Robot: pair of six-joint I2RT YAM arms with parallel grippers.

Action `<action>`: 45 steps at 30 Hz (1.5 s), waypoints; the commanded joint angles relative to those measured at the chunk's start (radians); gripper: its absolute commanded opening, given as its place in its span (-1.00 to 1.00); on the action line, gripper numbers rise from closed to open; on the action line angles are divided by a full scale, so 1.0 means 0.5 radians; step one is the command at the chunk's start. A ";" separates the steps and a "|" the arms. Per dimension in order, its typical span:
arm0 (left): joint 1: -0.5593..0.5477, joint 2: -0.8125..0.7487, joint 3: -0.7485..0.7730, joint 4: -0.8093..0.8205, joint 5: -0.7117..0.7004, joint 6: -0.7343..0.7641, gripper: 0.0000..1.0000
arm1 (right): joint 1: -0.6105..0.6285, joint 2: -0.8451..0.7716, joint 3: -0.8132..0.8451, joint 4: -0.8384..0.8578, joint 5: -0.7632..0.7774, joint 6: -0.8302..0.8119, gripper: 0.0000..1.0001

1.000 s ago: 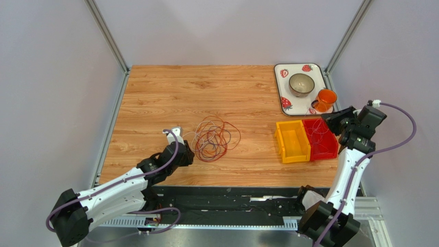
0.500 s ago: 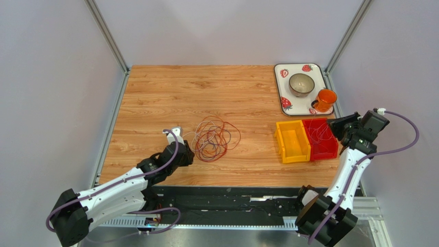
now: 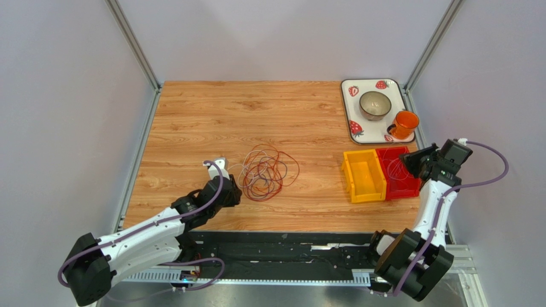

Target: Untangle the cables

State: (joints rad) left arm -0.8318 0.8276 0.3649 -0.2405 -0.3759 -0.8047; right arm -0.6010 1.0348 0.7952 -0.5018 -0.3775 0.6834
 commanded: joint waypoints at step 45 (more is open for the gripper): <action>-0.008 -0.035 0.000 0.082 0.000 -0.007 -0.35 | -0.013 0.431 0.201 0.046 0.172 -0.219 -1.00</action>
State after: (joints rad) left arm -0.8318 0.8265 0.3714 -0.2329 -0.3725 -0.8051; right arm -0.6048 1.2407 0.8562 -0.4911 -0.3386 0.6277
